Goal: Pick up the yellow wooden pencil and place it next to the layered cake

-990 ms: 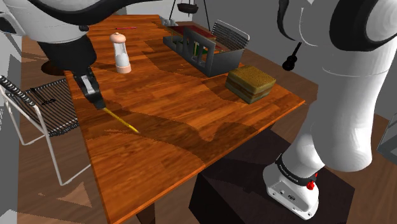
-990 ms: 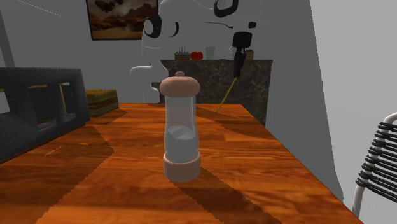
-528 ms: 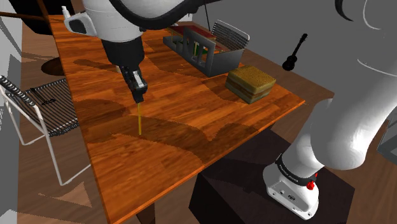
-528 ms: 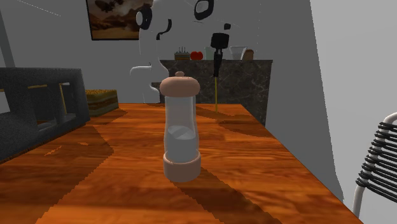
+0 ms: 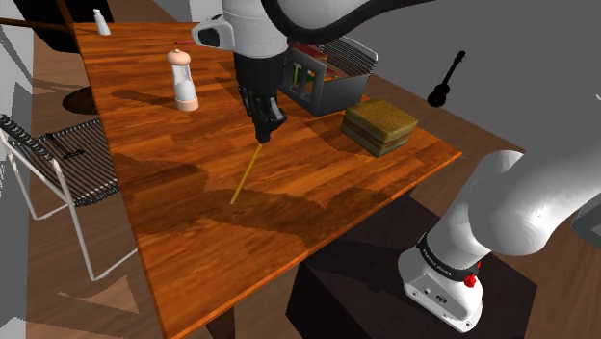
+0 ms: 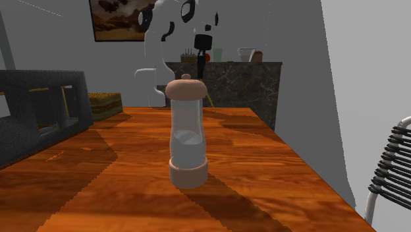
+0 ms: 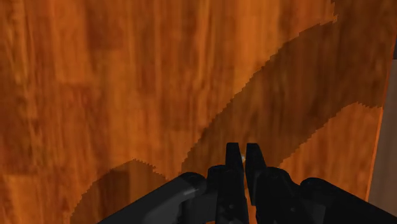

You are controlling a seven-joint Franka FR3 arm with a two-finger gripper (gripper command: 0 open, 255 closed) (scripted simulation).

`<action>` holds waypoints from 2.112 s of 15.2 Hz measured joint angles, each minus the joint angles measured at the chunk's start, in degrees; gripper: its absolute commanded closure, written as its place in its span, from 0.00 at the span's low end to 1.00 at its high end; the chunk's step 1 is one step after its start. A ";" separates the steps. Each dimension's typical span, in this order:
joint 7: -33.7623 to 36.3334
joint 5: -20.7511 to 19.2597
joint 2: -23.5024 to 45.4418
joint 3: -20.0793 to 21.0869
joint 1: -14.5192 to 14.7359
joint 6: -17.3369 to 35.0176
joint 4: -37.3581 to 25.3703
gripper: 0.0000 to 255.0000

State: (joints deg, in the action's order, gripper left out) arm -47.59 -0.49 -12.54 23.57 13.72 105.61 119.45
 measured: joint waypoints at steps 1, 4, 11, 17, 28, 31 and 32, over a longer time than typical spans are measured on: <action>-1.47 0.59 -2.14 -0.90 -0.21 0.48 2.40 1.00; -5.66 1.73 -7.94 -3.75 -0.74 0.49 7.82 1.00; -14.92 1.44 -20.08 -11.00 -2.15 -0.42 18.59 1.00; -22.42 -1.46 -28.93 -17.54 -4.33 -2.16 25.34 1.00; -23.49 -2.42 -29.44 -18.86 -4.93 5.94 33.81 1.00; -23.34 -2.52 -28.69 -18.86 -4.99 8.54 35.65 1.00; -23.18 -2.49 -28.57 -18.76 -4.94 9.40 36.40 1.00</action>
State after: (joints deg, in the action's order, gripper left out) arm -70.77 -2.98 -41.12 4.81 8.78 115.01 155.84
